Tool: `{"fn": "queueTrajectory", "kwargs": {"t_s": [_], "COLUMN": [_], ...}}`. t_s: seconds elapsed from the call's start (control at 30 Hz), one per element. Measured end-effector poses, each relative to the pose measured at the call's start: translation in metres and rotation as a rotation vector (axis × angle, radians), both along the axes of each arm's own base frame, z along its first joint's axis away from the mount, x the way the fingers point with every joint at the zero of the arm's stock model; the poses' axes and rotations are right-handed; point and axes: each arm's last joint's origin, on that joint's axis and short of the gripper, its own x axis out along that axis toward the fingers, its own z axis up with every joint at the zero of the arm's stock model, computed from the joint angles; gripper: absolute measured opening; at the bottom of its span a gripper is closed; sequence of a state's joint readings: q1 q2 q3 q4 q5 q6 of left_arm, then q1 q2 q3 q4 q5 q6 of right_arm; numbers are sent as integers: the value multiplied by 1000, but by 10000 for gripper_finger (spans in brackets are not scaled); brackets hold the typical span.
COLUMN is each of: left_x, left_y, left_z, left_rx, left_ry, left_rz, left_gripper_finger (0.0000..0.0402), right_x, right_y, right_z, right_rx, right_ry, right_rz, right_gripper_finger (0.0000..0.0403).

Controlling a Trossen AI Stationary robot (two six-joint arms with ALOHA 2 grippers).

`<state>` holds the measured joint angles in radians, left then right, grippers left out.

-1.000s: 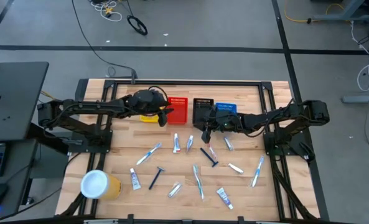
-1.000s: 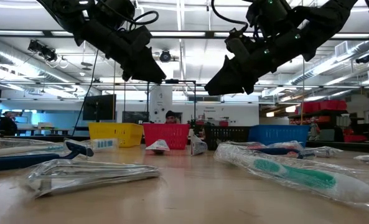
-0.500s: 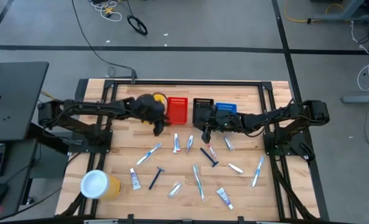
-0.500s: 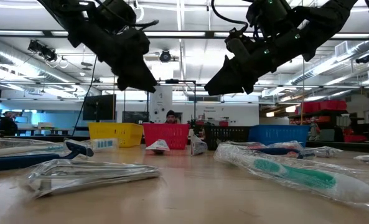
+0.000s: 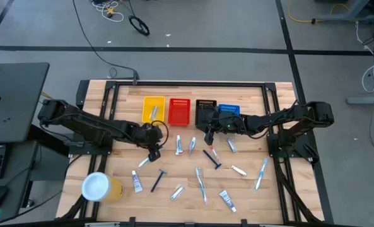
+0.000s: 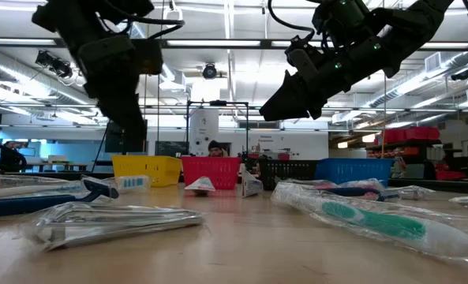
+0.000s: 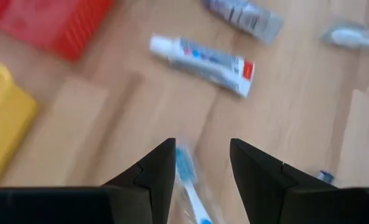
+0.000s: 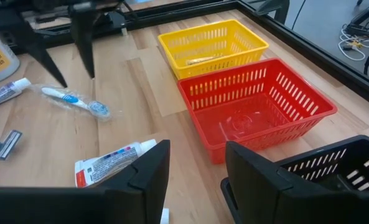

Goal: Pick & Place Travel size toiletries
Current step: Put the blue toothbrush into the red bin

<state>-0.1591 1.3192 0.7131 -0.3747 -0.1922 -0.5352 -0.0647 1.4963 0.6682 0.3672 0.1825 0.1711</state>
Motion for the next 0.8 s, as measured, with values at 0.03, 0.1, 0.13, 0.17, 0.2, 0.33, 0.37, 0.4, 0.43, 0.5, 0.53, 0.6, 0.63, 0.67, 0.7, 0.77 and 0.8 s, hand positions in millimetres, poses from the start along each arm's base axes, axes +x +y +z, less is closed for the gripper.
{"fn": "queueTrajectory", "kwargs": {"t_s": [0.03,0.1,0.13,0.17,0.2,0.33,0.37,0.4,0.43,0.5,0.53,0.6,0.63,0.67,0.7,0.77,0.8], "left_x": [-1,-5,-5,-5,-7,-5,-3,-1,0,1,3,4,5,5,5,5,5], "left_y": [-3,-7,-10,-11,-12,-15,-15,-16,-16,-17,-18,-18,-18,-18,-18,-18,-18], "left_z": [-3,-9,-12,-17,-22,-35,-39,-42,-46,-54,-58,-64,-66,-68,-69,-69,-68], "left_rx": [-13,-33,-42,-48,-43,3,4,1,-1,-11,-15,-3,0,3,7,9,8], "left_ry": [7,29,31,41,65,110,120,127,139,173,185,205,215,224,229,229,225], "left_rz": [12,32,42,53,64,74,71,67,65,57,54,56,56,57,59,60,58], "left_gripper_finger": [160,160,160,160,160,160,160,160,160,160,160,160,159,157,153,139,130], "right_x": [0,0,0,0,0,0,0,0,0,0,0,0,0,0,0,0,0], "right_y": [0,0,0,0,0,0,0,0,0,0,0,0,0,0,0,0,0], "right_z": [0,0,0,0,0,0,0,0,0,0,0,0,0,0,0,0,0], "right_rx": [0,0,0,0,0,0,0,1,1,1,1,1,1,1,1,1,1], "right_ry": [0,-2,-3,-3,-3,-1,-1,1,2,3,4,4,4,5,4,5,4], "right_rz": [0,0,0,0,0,0,0,1,0,1,1,1,1,1,1,1,1], "right_gripper_finger": [165,165,165,165,165,165,165,165,165,165,165,165,165,165,165,165,165]}}
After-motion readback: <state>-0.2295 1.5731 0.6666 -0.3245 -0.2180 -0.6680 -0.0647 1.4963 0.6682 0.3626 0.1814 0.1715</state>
